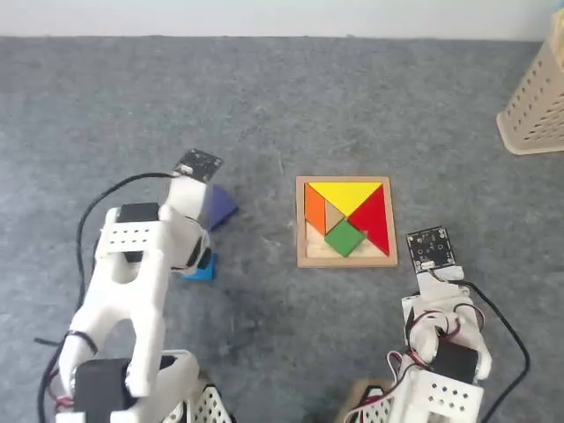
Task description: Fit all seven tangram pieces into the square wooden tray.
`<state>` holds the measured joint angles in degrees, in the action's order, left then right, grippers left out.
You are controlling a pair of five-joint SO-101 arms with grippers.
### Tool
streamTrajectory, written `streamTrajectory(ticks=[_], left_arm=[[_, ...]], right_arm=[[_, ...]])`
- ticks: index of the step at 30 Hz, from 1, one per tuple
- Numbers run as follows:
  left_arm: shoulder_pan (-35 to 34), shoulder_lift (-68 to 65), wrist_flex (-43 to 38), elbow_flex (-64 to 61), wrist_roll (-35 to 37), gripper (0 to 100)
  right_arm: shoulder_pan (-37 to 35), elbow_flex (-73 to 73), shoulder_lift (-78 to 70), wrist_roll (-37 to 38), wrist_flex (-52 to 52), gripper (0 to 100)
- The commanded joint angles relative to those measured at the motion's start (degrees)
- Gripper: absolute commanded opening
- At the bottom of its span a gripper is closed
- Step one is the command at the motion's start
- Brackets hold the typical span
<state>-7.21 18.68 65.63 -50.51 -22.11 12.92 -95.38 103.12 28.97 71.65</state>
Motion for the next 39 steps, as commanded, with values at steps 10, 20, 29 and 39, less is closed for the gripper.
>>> streamTrajectory(ticks=[10,20,29,39], left_arm=[[8.4,2.1,-2.1,-2.2,-2.0,16],[4.9,2.0,-2.5,-3.7,-6.0,16],[3.3,2.0,-4.8,-4.6,-6.8,16],[3.1,-6.2,-7.6,-3.6,-6.8,20]], right_arm=[[0.7,-1.1,0.8,0.4,0.6,0.8],[0.7,-1.1,0.8,0.4,0.6,0.8],[0.7,-1.1,0.8,0.4,0.6,0.8],[0.7,-1.1,0.8,0.4,0.6,0.8]])
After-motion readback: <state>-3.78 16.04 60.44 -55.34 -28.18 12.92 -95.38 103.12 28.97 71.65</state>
